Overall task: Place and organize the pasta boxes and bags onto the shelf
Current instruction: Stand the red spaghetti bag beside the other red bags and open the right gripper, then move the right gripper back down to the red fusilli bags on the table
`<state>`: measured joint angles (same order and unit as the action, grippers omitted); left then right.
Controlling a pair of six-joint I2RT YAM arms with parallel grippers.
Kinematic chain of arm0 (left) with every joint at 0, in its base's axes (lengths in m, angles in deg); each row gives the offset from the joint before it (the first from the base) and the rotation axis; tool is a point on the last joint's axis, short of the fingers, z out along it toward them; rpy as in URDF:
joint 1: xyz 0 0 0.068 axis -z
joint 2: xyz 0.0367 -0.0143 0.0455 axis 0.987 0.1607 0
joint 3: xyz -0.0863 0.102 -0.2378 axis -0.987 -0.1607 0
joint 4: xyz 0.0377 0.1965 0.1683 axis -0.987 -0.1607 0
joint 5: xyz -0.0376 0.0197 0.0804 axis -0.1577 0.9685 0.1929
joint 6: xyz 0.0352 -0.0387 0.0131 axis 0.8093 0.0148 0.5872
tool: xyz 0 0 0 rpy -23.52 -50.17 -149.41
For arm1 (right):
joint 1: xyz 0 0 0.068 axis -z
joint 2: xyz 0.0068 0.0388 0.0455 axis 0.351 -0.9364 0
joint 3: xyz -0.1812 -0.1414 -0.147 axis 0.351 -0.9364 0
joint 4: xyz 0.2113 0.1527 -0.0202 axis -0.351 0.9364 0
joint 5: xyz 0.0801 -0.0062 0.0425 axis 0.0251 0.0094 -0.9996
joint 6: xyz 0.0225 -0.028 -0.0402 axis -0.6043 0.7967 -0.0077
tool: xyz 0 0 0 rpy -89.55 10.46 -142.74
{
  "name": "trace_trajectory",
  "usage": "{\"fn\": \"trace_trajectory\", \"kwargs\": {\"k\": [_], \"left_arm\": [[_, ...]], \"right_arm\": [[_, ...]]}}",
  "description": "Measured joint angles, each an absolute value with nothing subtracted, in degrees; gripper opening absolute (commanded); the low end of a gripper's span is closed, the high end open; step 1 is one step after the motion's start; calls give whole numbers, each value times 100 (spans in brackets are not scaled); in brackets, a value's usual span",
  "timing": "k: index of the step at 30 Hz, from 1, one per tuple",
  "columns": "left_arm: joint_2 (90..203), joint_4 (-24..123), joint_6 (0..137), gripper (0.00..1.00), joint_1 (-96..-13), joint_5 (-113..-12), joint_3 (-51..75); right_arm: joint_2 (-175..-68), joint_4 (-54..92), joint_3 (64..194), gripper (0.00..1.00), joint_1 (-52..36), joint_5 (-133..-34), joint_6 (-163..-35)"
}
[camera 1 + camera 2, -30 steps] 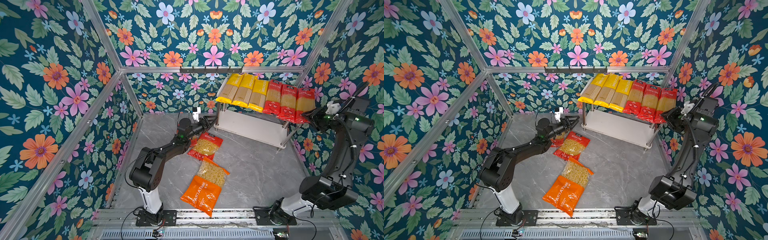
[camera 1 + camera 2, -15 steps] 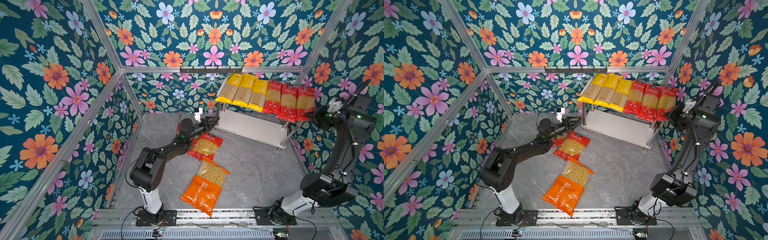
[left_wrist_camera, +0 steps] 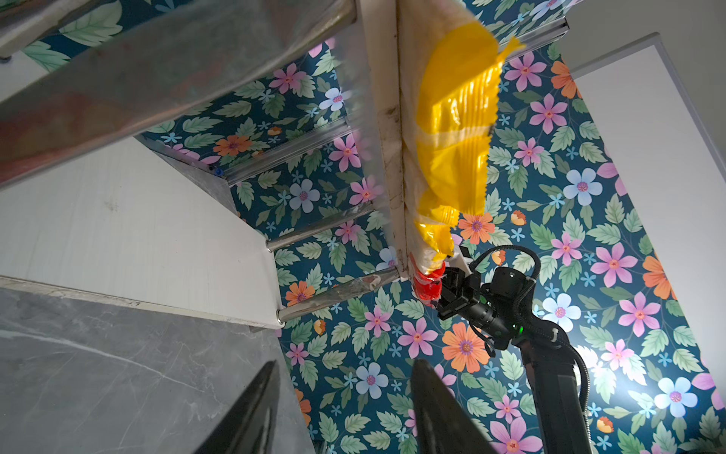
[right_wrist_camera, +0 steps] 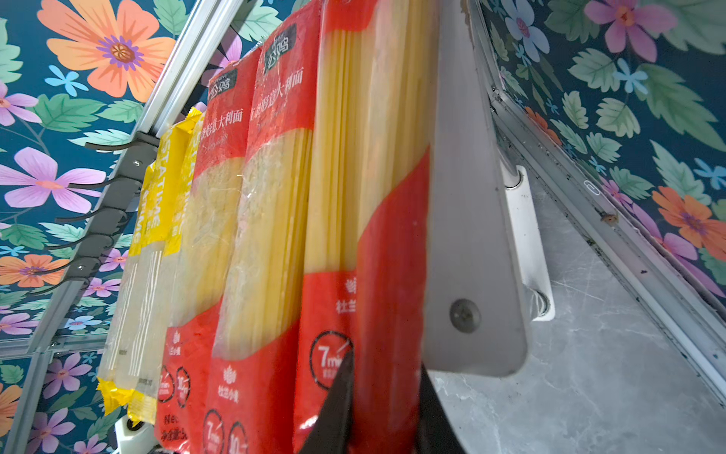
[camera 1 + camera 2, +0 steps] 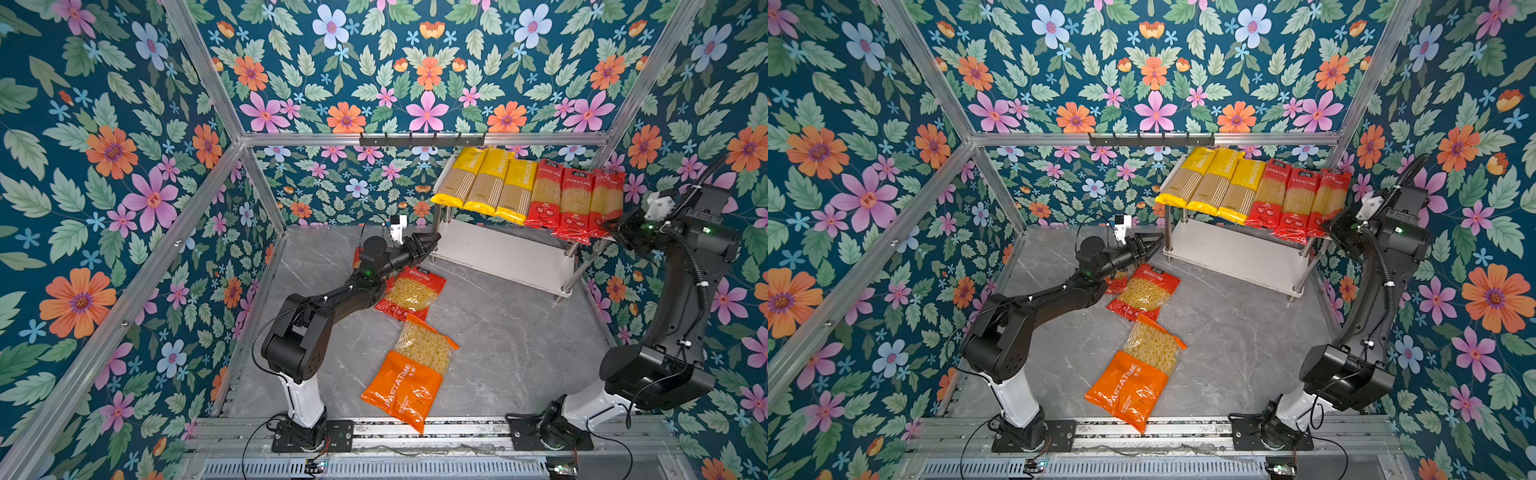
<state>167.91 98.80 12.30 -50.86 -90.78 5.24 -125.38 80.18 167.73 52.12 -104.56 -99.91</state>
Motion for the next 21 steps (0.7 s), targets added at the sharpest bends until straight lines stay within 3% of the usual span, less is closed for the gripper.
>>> {"fn": "trace_trajectory", "kwargs": {"k": [4,7,10,17,21], "left_arm": [[16791,9860,1230,56,-5086,-9080,548],[16791,9858,1232,56,-5086,-9080,548],[16793,9858,1232,56,-5075,-9078,552],[16804,9858,1232,56,-5038,-9080,593],[16837,9847,1232,56,-5032,-9080,593]], "right_arm": [[-12501,8241,16871,16,5197,-10323,-9930],[-12479,8398,16935,34,5188,-10268,-9882],[-12479,8582,16946,44,5171,-10207,-9779],[-12363,8840,17072,56,5125,-9952,-9733],[-12412,9174,17636,62,4613,-9215,-9633]]}}
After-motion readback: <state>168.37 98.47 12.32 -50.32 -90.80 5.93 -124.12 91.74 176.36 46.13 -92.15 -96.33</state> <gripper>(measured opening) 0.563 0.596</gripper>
